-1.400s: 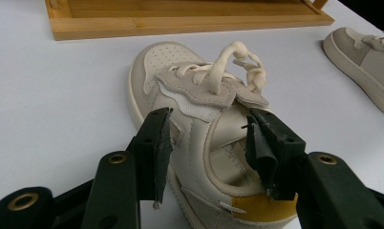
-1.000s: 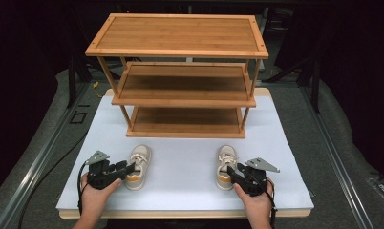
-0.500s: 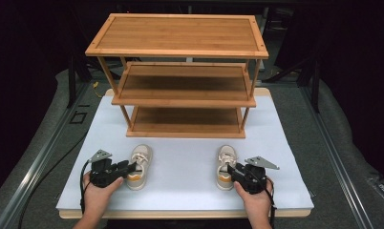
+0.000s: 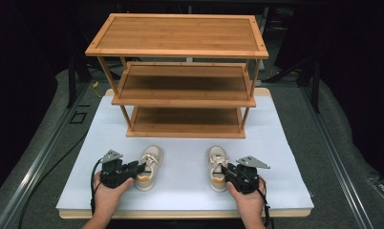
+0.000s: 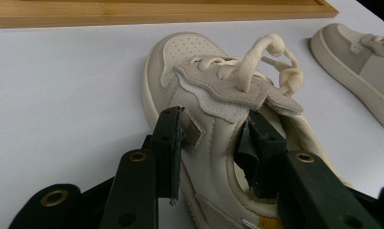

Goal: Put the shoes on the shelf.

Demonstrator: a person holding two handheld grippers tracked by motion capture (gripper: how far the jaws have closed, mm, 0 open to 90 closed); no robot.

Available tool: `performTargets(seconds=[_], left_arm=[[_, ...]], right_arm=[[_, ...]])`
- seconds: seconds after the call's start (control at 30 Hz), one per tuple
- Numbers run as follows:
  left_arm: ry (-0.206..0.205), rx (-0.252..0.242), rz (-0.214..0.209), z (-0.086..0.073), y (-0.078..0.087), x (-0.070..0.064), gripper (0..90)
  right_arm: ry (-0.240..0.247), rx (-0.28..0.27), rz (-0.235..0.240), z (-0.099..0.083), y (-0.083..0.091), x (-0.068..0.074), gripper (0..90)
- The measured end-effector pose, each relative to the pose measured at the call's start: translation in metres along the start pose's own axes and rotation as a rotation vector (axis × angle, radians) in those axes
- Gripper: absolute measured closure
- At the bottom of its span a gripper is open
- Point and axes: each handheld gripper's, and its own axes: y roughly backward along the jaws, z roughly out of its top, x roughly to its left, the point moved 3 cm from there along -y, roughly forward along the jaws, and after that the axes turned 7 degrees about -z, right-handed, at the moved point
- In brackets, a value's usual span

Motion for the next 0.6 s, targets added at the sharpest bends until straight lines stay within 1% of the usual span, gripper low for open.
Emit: performTargets(seconds=[0.1, 0.3, 0.6], left_arm=[[-0.011, 0.006, -0.012, 0.001, -0.005, -0.006, 61.7], [-0.018, 0.017, -0.034, 0.003, -0.015, -0.018, 61.7], [-0.033, 0.03, -0.064, 0.006, -0.029, -0.032, 61.8]], right_arm=[[0.016, 0.003, 0.005, 0.001, -0.002, 0.008, 68.0], [0.038, 0.015, 0.031, 0.001, -0.005, 0.022, 68.1], [0.055, 0.015, 0.054, 0.003, -0.011, 0.04, 68.1]])
